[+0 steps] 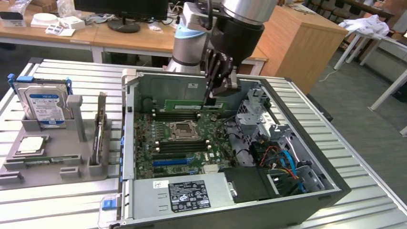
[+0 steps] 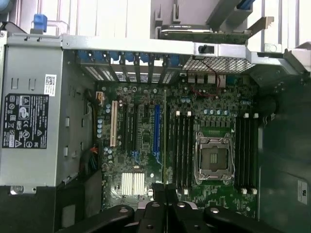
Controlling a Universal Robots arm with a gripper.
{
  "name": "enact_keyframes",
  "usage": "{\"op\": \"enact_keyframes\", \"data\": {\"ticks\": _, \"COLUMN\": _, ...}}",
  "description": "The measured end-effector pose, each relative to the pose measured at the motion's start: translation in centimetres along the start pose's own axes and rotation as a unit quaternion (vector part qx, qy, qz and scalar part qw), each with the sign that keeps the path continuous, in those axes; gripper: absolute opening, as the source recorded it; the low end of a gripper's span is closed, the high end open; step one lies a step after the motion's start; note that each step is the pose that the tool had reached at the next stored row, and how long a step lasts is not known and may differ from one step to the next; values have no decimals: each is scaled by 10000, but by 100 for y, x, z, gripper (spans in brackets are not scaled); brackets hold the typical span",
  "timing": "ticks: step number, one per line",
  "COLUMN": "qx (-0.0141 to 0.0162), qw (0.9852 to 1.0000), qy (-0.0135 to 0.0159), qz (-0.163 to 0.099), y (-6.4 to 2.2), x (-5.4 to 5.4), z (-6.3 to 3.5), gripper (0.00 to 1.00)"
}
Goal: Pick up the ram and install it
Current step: 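Pick up the ram and move it above insertion slot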
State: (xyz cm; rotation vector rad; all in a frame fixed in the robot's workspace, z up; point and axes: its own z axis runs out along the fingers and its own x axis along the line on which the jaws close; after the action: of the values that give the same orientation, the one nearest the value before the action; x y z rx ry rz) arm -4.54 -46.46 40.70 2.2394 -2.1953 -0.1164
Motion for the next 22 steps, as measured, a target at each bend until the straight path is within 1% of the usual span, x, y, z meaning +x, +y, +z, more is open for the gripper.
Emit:
{"op": "enact_keyframes", "data": {"ticks": 2, "qx": 0, "qw": 10000, "qy": 1, "qz": -1, "y": -34, "x": 1, "z": -2, "gripper": 12}}
{"op": "enact_keyframes", "data": {"ticks": 8, "qx": 0, "qw": 10000, "qy": 0, "qz": 0, "y": -36, "x": -5, "z": -1, "gripper": 12}}
{"op": "enact_keyframes", "data": {"ticks": 16, "qx": 0, "qw": 10000, "qy": -8, "qz": -1, "y": -40, "x": -146, "z": 19, "gripper": 12}}
{"op": "enact_keyframes", "data": {"ticks": 22, "qx": 1, "qw": 10000, "qy": -33, "qz": -2, "y": -43, "x": -270, "z": 38, "gripper": 12}}
